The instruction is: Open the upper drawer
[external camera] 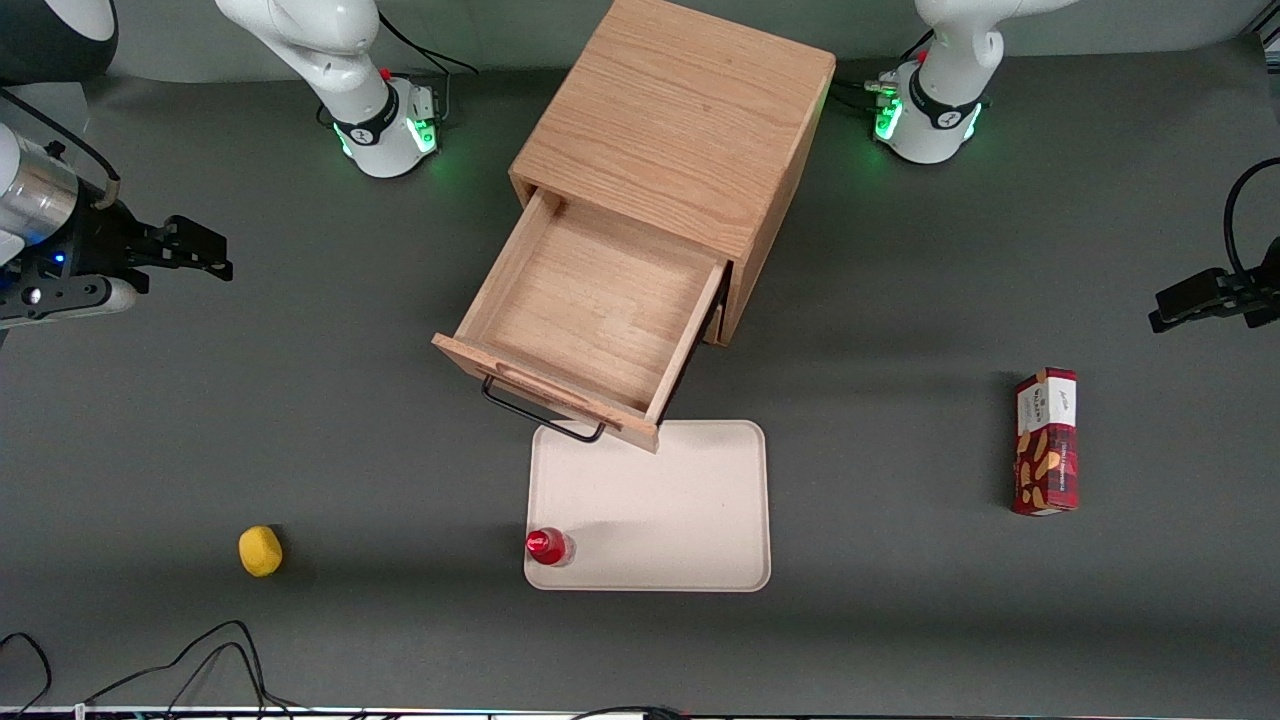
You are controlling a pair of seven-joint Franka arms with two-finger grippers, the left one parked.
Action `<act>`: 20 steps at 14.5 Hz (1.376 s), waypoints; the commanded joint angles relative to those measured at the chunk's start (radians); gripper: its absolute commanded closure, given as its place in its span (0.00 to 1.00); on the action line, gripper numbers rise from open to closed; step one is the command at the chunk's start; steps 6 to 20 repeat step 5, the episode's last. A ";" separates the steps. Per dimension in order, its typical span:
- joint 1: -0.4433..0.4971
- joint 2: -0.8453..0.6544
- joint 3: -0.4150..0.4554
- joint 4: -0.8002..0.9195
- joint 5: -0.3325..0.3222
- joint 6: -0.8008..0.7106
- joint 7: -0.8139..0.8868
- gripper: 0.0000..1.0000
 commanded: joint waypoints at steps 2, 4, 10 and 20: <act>0.177 -0.010 -0.193 0.013 0.014 -0.077 0.006 0.00; 0.368 -0.019 -0.378 0.017 0.016 -0.101 0.006 0.00; 0.410 -0.021 -0.421 0.017 0.016 -0.103 0.006 0.00; 0.410 -0.021 -0.421 0.017 0.016 -0.103 0.006 0.00</act>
